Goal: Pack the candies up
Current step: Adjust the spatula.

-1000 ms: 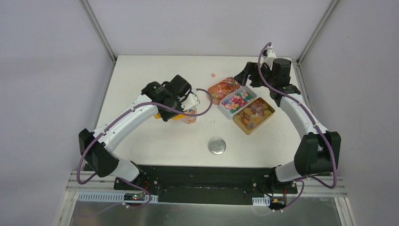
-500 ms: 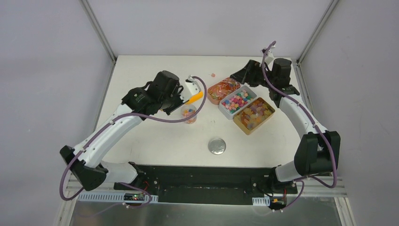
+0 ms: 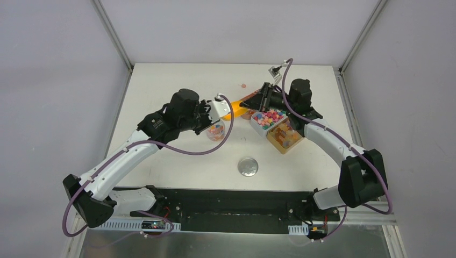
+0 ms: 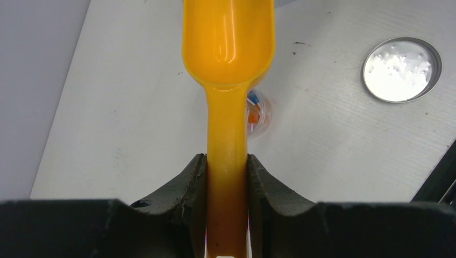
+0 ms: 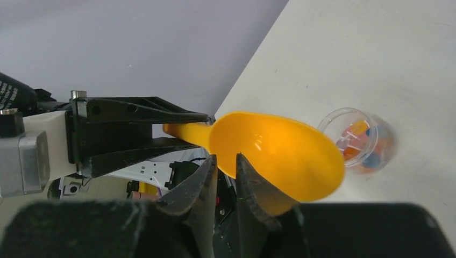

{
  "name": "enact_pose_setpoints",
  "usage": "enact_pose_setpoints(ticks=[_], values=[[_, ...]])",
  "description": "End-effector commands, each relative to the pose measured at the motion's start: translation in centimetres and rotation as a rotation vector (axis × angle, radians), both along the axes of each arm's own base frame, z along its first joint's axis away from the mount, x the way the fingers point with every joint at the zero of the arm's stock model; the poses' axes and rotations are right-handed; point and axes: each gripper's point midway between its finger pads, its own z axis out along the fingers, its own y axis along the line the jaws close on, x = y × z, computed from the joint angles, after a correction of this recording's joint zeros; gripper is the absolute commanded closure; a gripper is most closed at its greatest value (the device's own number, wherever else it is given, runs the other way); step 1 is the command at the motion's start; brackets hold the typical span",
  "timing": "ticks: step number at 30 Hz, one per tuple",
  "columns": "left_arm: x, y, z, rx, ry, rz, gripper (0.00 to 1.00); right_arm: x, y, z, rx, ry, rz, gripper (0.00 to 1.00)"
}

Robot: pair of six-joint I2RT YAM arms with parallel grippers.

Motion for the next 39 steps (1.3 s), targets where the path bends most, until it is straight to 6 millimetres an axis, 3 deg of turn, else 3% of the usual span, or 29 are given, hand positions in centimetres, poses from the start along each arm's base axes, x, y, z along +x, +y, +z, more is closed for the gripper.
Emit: enact_pose_setpoints(ticks=[1,9,13,21,25,35,39], values=[[1.2,-3.1,3.5,-0.15,-0.069,-0.039,1.0,-0.7,0.3,1.7,0.038,-0.089,0.004,0.79],[1.4,-6.3,7.1,-0.383,-0.102,-0.086,1.0,-0.2,-0.5,-4.1,-0.092,-0.037,-0.056,0.78],[1.0,-7.7,7.6,-0.437,-0.083,-0.14,1.0,0.1,-1.1,-4.8,-0.138,-0.042,-0.091,0.77],[2.4,-8.7,6.5,-0.42,-0.06,-0.123,1.0,0.7,-2.4,-4.9,-0.208,-0.076,-0.172,0.75],[2.8,-9.2,6.0,-0.426,-0.029,-0.109,1.0,1.2,-3.8,-4.6,-0.26,-0.112,-0.257,0.59],[4.3,-10.9,3.2,-0.395,0.032,-0.109,1.0,2.3,-9.7,1.0,-0.35,-0.26,-0.599,0.01],[5.2,-12.0,2.5,-0.396,0.061,-0.105,1.0,1.6,-11.2,2.8,-0.331,-0.314,-0.669,0.0]])
